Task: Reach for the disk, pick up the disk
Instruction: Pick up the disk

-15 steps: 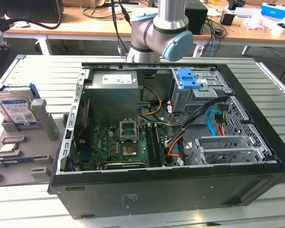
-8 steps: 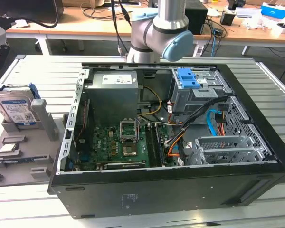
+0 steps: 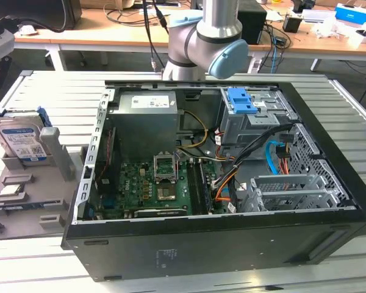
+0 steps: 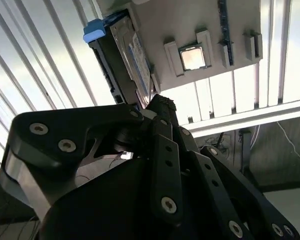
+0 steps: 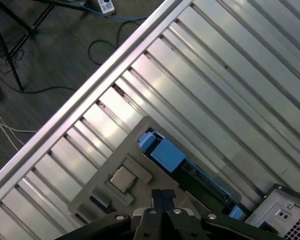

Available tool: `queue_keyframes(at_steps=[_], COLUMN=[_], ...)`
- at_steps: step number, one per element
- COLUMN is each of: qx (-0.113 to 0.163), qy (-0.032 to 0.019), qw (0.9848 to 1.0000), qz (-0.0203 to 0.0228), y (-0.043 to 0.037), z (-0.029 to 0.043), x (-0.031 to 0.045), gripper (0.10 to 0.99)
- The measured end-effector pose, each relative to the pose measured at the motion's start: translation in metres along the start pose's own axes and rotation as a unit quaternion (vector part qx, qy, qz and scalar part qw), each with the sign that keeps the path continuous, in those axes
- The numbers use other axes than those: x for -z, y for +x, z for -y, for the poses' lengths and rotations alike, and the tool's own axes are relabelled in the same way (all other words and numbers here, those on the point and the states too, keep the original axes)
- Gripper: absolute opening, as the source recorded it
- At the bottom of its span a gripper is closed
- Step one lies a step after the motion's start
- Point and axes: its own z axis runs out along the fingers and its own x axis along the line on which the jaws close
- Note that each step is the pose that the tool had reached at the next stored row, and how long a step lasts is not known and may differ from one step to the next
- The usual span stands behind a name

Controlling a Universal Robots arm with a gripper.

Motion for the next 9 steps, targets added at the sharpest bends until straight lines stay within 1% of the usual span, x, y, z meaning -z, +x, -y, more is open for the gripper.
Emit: queue_keyframes(at_steps=[2, 3, 4, 6, 9], qx=[0.024, 0.038, 0.047, 0.057, 0.076], qy=[0.0, 0.0, 0.0, 0.0, 0.0], qw=[0.9997, 0.9993, 0.9989, 0.9983, 0.9971], qz=[-0.0009, -0.0015, -0.0018, -0.0023, -0.003], y=[0.0, 0.0, 0.0, 0.0, 0.0], z=[0.0, 0.0, 0.0, 0.0, 0.0], x=[0.0, 0.0, 0.0, 0.0, 0.0], gripper=[0.106, 0.106, 0.106, 0.106, 0.106])
